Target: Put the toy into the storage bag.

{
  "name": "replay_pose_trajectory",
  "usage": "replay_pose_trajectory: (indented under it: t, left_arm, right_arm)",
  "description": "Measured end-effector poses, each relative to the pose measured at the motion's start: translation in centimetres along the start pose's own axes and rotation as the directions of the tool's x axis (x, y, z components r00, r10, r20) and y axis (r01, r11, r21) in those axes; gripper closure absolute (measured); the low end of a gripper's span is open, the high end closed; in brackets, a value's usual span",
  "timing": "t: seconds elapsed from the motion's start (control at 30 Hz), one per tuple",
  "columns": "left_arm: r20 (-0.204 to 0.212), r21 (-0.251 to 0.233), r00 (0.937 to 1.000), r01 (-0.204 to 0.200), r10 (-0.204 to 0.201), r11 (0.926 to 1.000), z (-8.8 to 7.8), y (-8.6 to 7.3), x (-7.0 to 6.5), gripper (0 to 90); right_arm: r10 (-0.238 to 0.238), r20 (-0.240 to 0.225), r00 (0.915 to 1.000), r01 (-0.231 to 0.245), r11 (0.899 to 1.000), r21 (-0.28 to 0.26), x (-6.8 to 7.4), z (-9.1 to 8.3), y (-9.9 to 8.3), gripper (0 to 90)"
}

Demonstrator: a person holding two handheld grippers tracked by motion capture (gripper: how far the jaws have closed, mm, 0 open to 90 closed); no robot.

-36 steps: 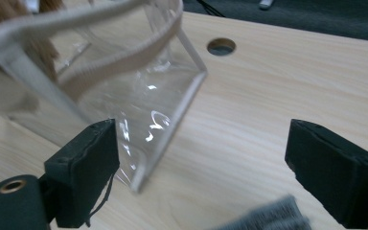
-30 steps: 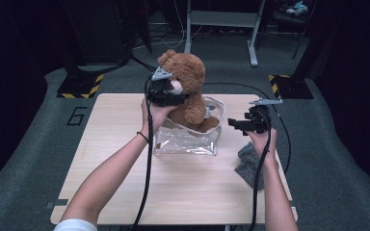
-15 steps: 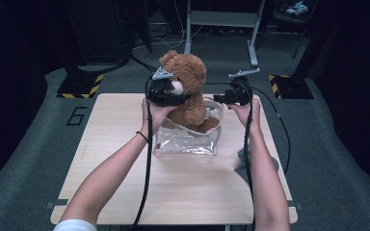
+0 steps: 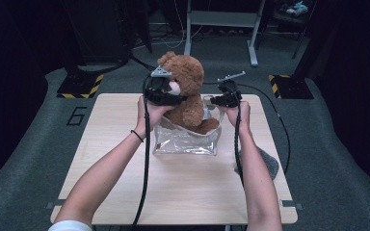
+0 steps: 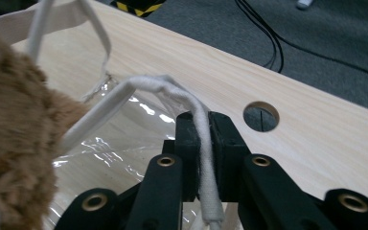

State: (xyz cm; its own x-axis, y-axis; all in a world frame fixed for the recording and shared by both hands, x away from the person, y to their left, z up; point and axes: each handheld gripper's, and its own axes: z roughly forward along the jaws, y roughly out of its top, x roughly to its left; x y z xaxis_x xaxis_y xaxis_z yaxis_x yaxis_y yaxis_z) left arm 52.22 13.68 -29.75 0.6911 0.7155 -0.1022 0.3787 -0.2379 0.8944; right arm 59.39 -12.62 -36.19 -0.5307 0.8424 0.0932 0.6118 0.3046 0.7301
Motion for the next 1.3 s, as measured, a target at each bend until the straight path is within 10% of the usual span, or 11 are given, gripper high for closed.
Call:
replay_pose_trajectory:
  t: [0.2,0.4,0.7,0.9,0.93,1.03,1.13,1.17,1.3]
  left_arm:
    - [0.016,0.009,0.9993,-0.035,0.035,0.9993,-0.9,-0.2,0.0,42.5]
    - [0.037,-0.001,0.9980,-0.052,0.052,0.9986,-0.9,0.0,-0.5,42.7]
    - [0.042,-0.010,0.9978,-0.051,0.051,0.9986,-0.8,0.2,-0.3,42.5]
    - [0.050,-0.012,0.9976,-0.047,0.048,0.9988,-0.8,0.1,-0.2,42.4]
    - [0.052,-0.012,0.9975,-0.047,0.048,0.9988,-0.8,0.1,-0.2,42.4]
    - [0.055,-0.013,0.9974,-0.045,0.046,0.9989,-1.0,-0.1,-0.2,42.4]
    - [0.060,-0.010,0.9976,-0.035,0.035,0.9993,-1.3,-0.2,0.0,42.4]
    - [0.064,-0.008,0.9970,-0.042,0.043,0.9991,-1.5,-0.3,0.1,42.4]
    - [0.061,-0.014,0.9968,-0.052,0.052,0.9986,-1.8,-0.4,0.0,42.1]
  right_arm:
    - [0.117,-0.017,0.9930,-0.116,0.993,0.030,-1.3,-0.4,-0.4,81.9]
    - [-0.054,0.060,0.9967,0.052,0.998,0.040,0.0,-1.4,1.0,44.7]
    - [-0.315,-0.025,0.9487,0.316,0.947,0.054,3.1,-1.2,3.4,45.1]
    - [-0.332,-0.045,0.9423,0.335,0.938,0.088,3.8,-0.6,3.2,42.4]
    - [-0.288,-0.040,0.9568,0.290,0.954,0.078,4.2,-0.3,3.3,44.6]
    - [-0.336,-0.021,0.9416,0.336,0.937,0.097,4.2,0.3,3.4,54.0]
    - [-0.293,0.012,0.9562,0.291,0.954,0.078,3.9,0.8,3.4,70.2]
    - [-0.288,0.073,0.9550,0.280,0.954,0.106,3.8,1.3,3.3,70.4]
    - [-0.244,0.054,0.9683,0.236,0.964,0.120,3.1,1.8,2.6,60.6]
